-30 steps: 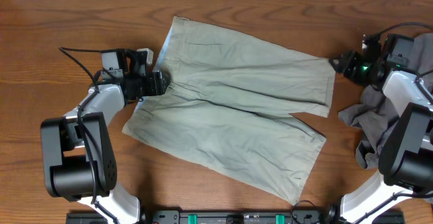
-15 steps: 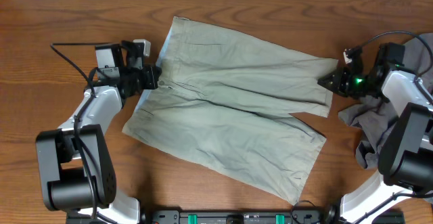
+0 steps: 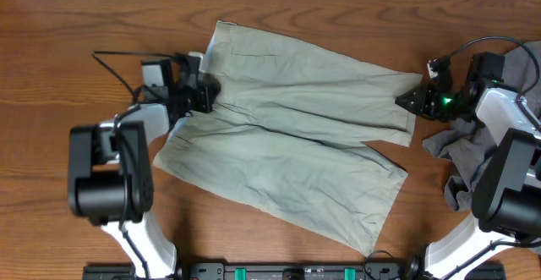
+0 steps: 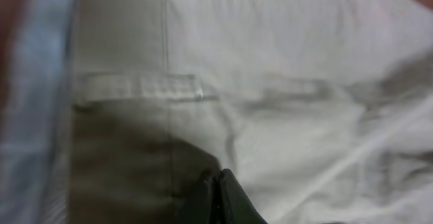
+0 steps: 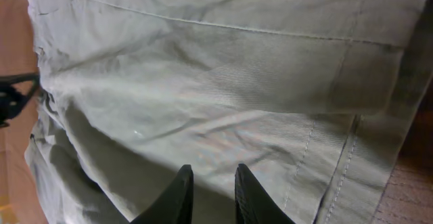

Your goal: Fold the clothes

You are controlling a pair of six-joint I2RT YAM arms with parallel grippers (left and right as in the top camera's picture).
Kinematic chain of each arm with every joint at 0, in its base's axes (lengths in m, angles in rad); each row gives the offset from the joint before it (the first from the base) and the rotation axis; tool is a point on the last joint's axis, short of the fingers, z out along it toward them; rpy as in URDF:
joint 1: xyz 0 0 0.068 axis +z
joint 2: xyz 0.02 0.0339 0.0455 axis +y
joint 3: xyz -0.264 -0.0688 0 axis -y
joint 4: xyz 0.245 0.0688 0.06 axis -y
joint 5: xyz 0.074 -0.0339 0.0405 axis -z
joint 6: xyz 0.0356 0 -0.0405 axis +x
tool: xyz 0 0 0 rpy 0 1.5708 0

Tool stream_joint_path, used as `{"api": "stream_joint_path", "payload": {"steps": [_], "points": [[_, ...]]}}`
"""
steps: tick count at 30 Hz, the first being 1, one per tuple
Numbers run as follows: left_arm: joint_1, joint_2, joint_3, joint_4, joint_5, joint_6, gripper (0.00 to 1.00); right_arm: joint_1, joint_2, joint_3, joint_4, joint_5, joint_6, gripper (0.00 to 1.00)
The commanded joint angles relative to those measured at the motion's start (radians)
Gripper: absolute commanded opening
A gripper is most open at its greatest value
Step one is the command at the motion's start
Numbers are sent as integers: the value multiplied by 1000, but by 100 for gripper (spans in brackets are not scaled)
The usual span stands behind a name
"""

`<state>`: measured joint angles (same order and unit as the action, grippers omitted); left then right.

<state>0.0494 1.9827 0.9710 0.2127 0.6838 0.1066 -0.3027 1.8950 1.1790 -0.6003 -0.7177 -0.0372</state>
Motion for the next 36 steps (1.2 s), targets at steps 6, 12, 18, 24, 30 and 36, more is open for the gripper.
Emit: {"api": "stream_joint_path", "payload": {"steps": [6,12,18,24,30,36], "points": [[3,43,4,-23,-427,-100,6,7,-18,6,2,-5,26,19],[81,43,27,-98,-745,-229,6,7,-18,6,3,-5,26,27],[131,40,45,-125,-585,-240,6,37,-18,6,-23,-25,36,23],[120,-60,47,-176,-586,-240,24,178,-18,5,-83,-102,-68,33],[121,-312,49,-251,-586,-239,43,348,-18,4,-135,58,-97,41],[120,-547,49,-411,-586,-239,44,450,-16,4,40,76,-63,8]]}}
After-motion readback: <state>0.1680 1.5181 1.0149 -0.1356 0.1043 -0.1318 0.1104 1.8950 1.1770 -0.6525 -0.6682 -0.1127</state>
